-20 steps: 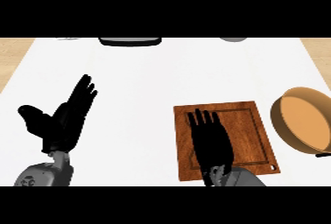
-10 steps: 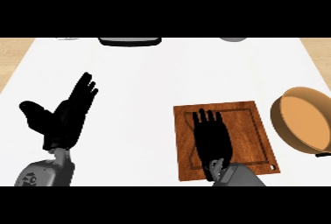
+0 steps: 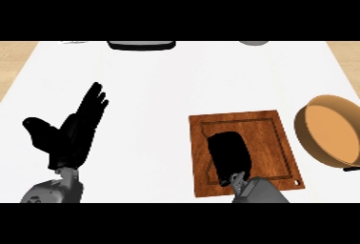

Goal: Pick the bell pepper from the cutting board and place it in the pot

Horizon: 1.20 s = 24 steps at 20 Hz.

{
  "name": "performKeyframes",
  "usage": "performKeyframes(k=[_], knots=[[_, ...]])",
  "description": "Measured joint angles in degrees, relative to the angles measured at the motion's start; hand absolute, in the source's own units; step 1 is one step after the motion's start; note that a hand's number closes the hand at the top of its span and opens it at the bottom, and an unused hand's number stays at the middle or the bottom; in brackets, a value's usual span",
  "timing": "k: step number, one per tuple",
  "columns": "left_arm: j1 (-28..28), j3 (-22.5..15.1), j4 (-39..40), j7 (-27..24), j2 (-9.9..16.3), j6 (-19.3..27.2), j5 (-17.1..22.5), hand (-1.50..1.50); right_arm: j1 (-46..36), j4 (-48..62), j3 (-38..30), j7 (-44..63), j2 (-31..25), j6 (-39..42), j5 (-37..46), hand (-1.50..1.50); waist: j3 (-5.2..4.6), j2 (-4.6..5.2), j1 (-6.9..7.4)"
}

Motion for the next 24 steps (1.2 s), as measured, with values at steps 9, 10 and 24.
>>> performKeyframes(k=[9,10,24], knots=[[0.20,3.46,0.66,-0.11,0.92,-0.68,0.74,0.00,7.14,-6.06,-12.38,-7.05,-8.62,-3.81,-4.57,1.50,0.09,-0.46,-3.38],[0.63,3.99,0.63,-0.11,1.09,-0.43,0.79,0.00,8.71,-6.79,-15.98,-7.85,-10.42,-4.38,-6.51,1.50,0.14,-0.57,-4.45],[2.02,4.71,-2.03,1.74,1.64,-0.65,1.65,0.00,28.65,-8.82,-65.12,-35.14,-35.95,-8.01,-32.71,1.50,0.02,-0.77,-4.59]])
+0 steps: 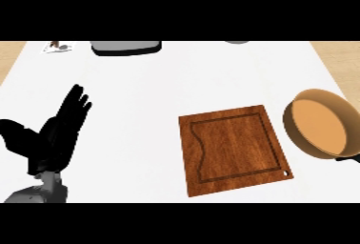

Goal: Pick the bell pepper from the cutting board and place it in the pot

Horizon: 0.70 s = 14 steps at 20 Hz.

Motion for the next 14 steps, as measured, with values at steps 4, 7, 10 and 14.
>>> performKeyframes(k=[4,7,10,14], knots=[[0.58,-0.65,-0.52,-0.26,0.02,-0.64,-0.29,0.00,3.32,-3.60,-11.08,-4.74,-1.63,3.34,-7.72,1.50,-0.07,0.11,1.13],[1.13,-0.73,-0.59,-1.00,-0.19,-1.04,-0.11,0.00,3.83,-5.00,-18.93,-8.62,-3.80,5.68,-12.85,1.50,-0.09,0.16,1.65],[0.17,-0.79,-0.57,-0.23,0.06,-1.24,-0.22,0.00,2.23,-6.84,-25.08,-8.81,-6.08,9.68,-19.24,1.50,-0.12,0.27,2.26],[-1.60,-0.98,0.93,-0.32,-0.42,-1.37,-0.39,0.00,-1.01,-8.98,-30.34,-4.98,-8.17,14.46,-26.93,1.50,-0.13,0.47,3.08]])
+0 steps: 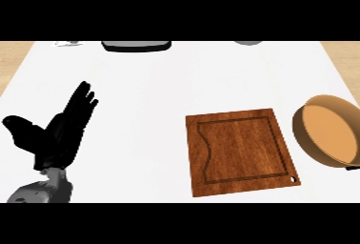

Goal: Pick the bell pepper from the cutting board and place it in the pot

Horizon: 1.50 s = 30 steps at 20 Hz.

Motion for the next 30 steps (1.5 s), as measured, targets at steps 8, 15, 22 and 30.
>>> performKeyframes(k=[8,15,22,30], knots=[[-2.21,-1.08,2.70,-1.27,-1.49,0.01,-1.38,0.00,-10.80,0.97,5.55,16.54,-7.41,1.03,-7.55,1.50,0.01,0.33,1.55],[-0.72,-1.96,1.33,-1.19,-2.31,-0.27,-1.93,0.00,-18.23,2.59,18.63,23.97,-7.88,-4.91,-3.82,1.50,0.05,0.42,2.06],[-1.27,-0.75,1.64,-0.99,-1.69,-1.62,-1.02,0.00,-24.87,10.33,32.10,20.29,-6.72,-9.98,4.18,1.50,0.08,0.53,2.40],[-0.80,-1.80,1.16,-1.12,-2.83,-0.49,-2.60,0.00,-28.84,17.41,38.62,26.76,0.91,-9.32,1.62,-1.50,0.09,0.46,2.27]])
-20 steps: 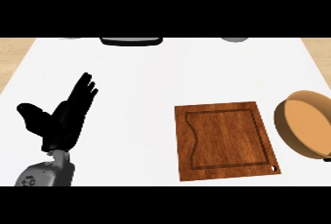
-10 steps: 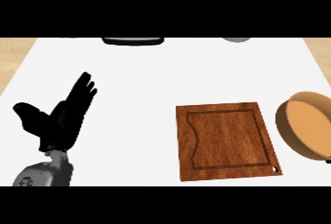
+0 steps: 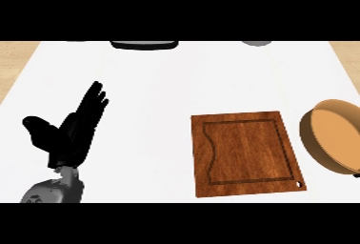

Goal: Pick the bell pepper from the cutting board and place it in the pot

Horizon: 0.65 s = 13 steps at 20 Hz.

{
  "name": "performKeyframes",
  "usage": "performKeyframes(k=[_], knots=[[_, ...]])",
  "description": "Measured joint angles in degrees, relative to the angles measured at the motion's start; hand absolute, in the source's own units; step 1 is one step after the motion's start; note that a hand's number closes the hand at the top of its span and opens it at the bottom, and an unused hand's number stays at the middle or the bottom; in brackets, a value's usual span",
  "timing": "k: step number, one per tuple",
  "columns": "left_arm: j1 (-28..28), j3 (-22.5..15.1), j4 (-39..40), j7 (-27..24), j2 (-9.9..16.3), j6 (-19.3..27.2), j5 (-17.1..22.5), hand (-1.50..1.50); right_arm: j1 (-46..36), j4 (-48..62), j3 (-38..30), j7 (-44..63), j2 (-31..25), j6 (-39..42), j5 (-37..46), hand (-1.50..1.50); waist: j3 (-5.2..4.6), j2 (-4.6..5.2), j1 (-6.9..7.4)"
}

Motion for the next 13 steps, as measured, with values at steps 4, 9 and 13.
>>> performKeyframes(k=[4,9,13], knots=[[-0.40,0.65,0.82,-0.38,0.06,-0.19,0.19,0.00,-2.44,3.09,-0.74,1.90,3.41,0.05,-3.76,-1.50,0.00,-0.06,-0.38],[-0.96,0.86,0.95,0.09,0.28,-0.34,0.13,0.00,-6.17,4.33,-5.04,1.19,7.78,-6.83,-6.08,-1.50,0.02,-0.09,-0.54],[0.01,-0.32,0.40,-0.06,-0.67,0.32,-0.88,0.00,-7.60,7.04,-10.57,-1.60,7.54,-10.90,-7.34,-1.50,0.04,-0.12,-0.70]])
